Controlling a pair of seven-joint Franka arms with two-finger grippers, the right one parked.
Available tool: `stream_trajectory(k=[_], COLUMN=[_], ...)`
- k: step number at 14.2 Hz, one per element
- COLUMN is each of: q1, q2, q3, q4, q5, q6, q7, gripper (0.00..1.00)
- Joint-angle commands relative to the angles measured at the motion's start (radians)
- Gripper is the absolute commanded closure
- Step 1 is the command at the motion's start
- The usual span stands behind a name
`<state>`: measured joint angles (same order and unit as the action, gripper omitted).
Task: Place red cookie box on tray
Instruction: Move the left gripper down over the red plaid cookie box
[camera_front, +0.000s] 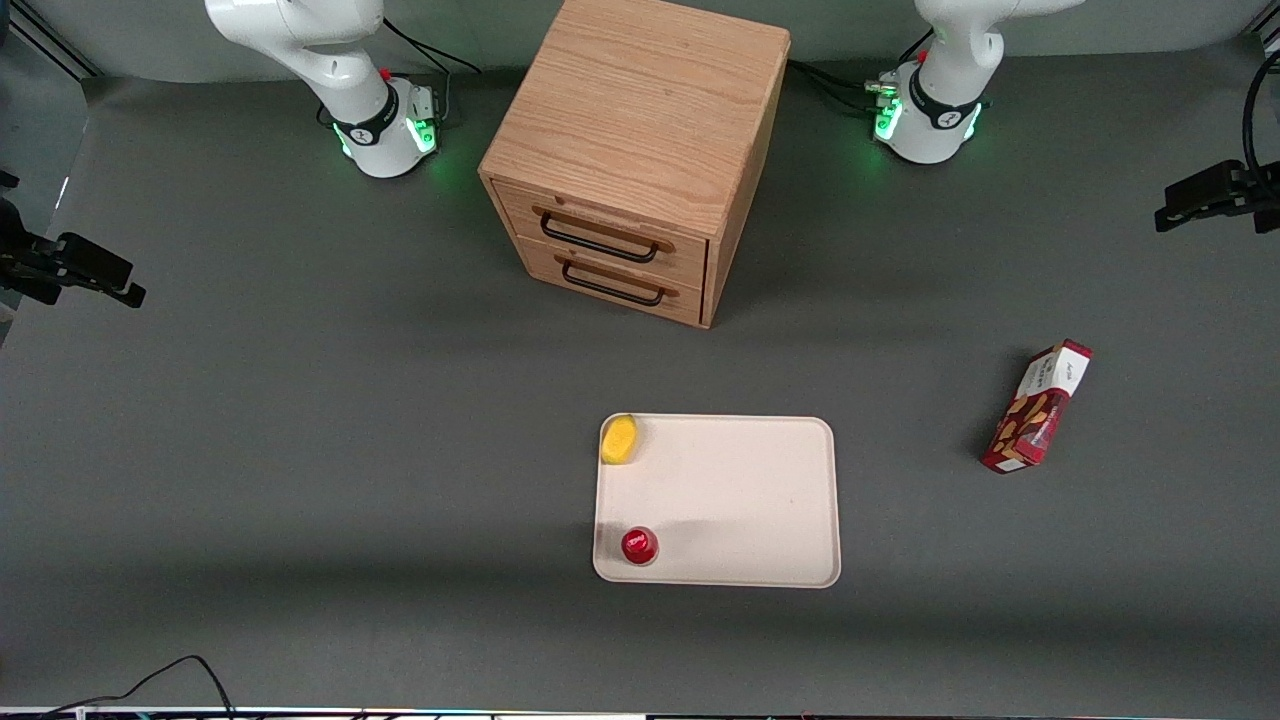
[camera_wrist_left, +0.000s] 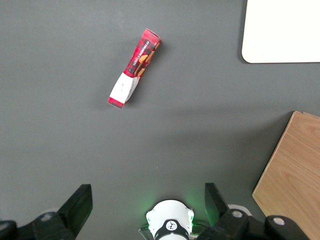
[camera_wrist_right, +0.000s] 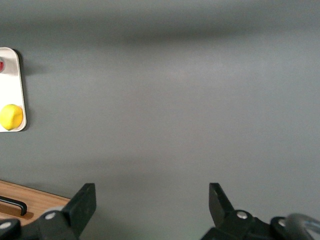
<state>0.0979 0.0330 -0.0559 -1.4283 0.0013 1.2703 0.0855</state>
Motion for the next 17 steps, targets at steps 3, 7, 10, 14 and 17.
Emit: stream_trajectory(k=[3,7,10,14,17], q1=[-0.007,0.000,0.005,0.005,0.003], q2=[-0.018,0.020,0.084,0.117,0.200], q3=[-0.012,0.005,0.057,0.099,0.099], q4=[-0.026,-0.043,-0.165,-0.502,-0.618], q5=[0.028,0.052,0.065,0.045,0.010], q6=[0.000,0.033,0.203,0.652,0.916], q7=[-0.012,0.119,0.360,0.503,0.531], gripper=[0.00,0.00,0.00,0.00,0.00])
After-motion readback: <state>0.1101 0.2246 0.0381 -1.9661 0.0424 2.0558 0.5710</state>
